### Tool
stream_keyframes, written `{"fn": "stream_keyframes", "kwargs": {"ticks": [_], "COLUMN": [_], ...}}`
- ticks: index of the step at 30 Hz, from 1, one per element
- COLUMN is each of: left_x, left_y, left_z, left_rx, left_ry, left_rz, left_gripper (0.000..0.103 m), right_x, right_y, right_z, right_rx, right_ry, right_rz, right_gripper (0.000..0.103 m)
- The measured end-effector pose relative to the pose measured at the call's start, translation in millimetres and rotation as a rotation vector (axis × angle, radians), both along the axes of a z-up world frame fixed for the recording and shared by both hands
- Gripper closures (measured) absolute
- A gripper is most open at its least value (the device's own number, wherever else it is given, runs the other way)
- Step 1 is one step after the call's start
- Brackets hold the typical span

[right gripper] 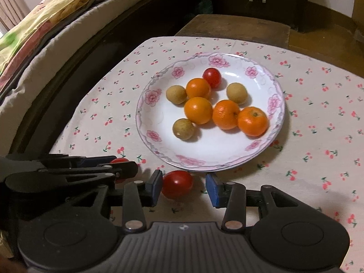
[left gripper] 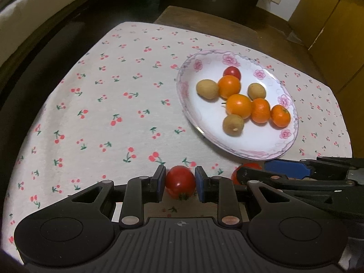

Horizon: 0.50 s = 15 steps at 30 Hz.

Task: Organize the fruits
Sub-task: 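Close the left tool on a red tomato while the right tool closes on the other tomato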

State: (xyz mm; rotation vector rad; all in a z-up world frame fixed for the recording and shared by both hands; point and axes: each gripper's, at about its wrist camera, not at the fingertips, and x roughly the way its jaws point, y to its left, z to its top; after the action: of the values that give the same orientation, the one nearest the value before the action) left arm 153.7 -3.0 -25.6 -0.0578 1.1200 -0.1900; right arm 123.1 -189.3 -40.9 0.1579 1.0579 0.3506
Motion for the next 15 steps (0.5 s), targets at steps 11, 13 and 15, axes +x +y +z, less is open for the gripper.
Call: {"fn": "stream_keyframes", "kwargs": {"ticks": [11,13,15], "left_x": [-1.5,-2.2,-2.9], "left_y": [2.0,1.0,0.6], "left_z": [-0.5,-1.4,-1.8], "left_rx": [0.04,0.046,0.056], "left_ry": [-0.011,-0.007,-0.009], "left_rz": [-0.011,-0.02,-0.022], "left_gripper": [0.069,0.069,0.069], "right_x": [1.5,1.2,1.2], "right_y": [8.7,10.0,12.0], "right_z": [-6.7,-8.7,-10.6], "right_rx": [-0.012,-0.01,-0.015], "right_ry": [-0.027,-0.017,-0.022], "right_rz": [0.044,0.059,0.063], "right_gripper": [0.064,0.068,0.069]}}
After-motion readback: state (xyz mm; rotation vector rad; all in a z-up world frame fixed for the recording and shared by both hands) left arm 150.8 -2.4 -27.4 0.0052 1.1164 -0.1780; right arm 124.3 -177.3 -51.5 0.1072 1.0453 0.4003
